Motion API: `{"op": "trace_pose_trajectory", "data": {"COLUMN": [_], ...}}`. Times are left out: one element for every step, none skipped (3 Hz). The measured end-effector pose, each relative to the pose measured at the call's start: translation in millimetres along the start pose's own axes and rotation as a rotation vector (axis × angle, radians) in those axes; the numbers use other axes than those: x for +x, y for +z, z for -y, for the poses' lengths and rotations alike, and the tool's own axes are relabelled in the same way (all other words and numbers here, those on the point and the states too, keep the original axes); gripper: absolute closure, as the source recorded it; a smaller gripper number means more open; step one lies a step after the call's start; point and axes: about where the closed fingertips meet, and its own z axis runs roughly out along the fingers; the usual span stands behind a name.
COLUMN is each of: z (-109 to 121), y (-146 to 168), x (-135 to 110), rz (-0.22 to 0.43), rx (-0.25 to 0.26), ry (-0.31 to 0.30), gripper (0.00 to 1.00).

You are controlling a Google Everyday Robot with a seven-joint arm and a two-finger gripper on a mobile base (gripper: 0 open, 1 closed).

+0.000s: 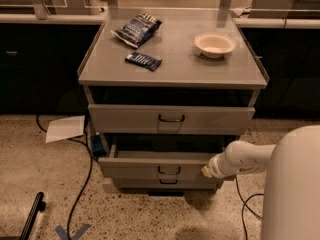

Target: Close middle drawer

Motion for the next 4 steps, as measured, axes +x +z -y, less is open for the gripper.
{"op": "trace_pose_trajectory", "data": {"z": [15,31,49,47], "y": [17,33,40,39], "x": [-3,-17,-51,-49], "rz": [0.021,0.05,0.136,0.136], "rx": [0.004,0.004,0.014,0.014], "ry": [0.018,0.034,0.044,0.044], "gripper": [1.0,1.0,1.0,1.0]}}
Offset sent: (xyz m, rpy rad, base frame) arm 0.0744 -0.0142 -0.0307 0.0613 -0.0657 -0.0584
